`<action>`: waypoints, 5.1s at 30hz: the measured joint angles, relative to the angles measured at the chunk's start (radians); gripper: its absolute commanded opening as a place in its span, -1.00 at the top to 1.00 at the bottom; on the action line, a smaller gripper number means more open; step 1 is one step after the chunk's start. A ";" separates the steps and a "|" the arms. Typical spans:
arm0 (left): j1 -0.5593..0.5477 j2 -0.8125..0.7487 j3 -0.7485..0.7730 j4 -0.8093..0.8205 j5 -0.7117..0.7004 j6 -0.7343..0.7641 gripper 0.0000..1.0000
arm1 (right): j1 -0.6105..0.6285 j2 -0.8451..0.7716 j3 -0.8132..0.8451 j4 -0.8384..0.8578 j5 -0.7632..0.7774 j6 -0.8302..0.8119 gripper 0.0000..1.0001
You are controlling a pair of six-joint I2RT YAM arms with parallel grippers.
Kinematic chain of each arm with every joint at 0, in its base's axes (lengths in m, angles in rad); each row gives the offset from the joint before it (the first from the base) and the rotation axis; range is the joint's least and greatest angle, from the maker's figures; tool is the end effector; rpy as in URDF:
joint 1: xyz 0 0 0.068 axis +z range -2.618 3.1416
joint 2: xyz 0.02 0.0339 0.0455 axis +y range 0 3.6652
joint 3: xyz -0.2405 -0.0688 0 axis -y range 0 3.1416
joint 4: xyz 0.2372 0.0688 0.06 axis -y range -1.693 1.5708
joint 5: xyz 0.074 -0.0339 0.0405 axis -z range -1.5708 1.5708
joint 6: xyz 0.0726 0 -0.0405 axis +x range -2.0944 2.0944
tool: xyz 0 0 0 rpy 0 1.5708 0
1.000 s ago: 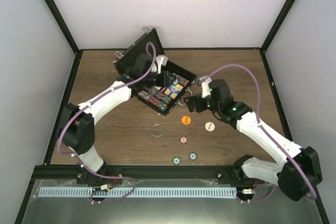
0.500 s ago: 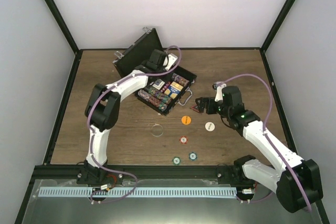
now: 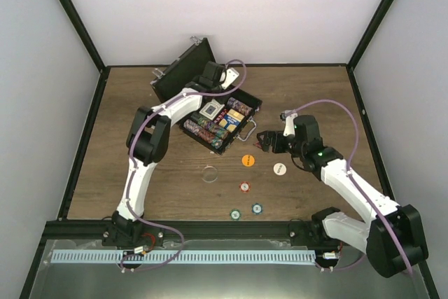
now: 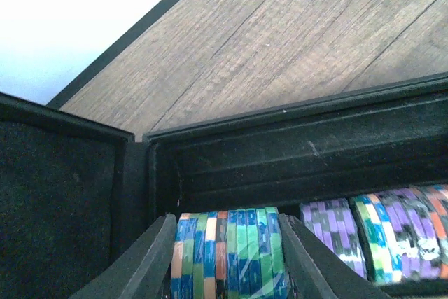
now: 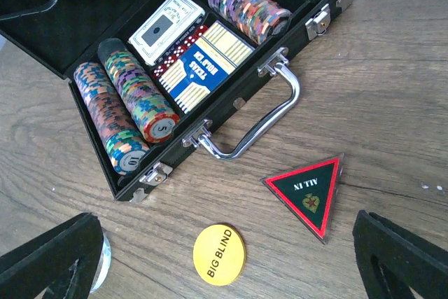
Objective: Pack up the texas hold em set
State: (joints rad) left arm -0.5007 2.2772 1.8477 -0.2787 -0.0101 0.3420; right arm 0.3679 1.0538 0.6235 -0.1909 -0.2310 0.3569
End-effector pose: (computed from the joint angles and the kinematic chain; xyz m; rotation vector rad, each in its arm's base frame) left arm 0.4636 -0.2529 0.1569 0.9277 2.0827 -0.0717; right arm 0.2360 0.1088 0.1940 -0.1464 2.2464 0.6533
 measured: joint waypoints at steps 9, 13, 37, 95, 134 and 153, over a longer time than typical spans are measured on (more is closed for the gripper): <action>0.001 0.084 0.062 -0.061 0.010 0.039 0.92 | 0.000 0.031 -0.002 0.018 -0.023 0.000 -1.00; 0.003 0.088 0.070 -0.076 0.037 0.048 0.92 | 0.000 0.032 -0.002 0.020 -0.029 0.000 -0.99; 0.035 0.129 0.150 -0.154 0.148 -0.023 -0.11 | 0.000 0.032 -0.003 0.021 -0.071 0.004 -1.00; 0.293 -1.225 -0.998 -0.204 -0.163 -0.468 -1.00 | 0.119 0.381 0.112 -0.460 0.305 0.345 -0.60; 0.293 -1.235 -0.999 -0.180 -0.161 -0.468 -1.00 | 0.204 0.444 0.153 -0.452 0.291 0.340 -0.04; 0.293 -1.237 -0.999 -0.180 -0.160 -0.468 -1.00 | 0.232 0.542 0.432 -0.461 0.298 0.275 -0.16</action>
State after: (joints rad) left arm -0.2077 1.0401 0.8482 -0.4583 -0.1703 -0.1257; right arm 0.6003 1.5959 1.0554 -0.6521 0.0669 0.6323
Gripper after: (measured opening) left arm 0.998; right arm 0.551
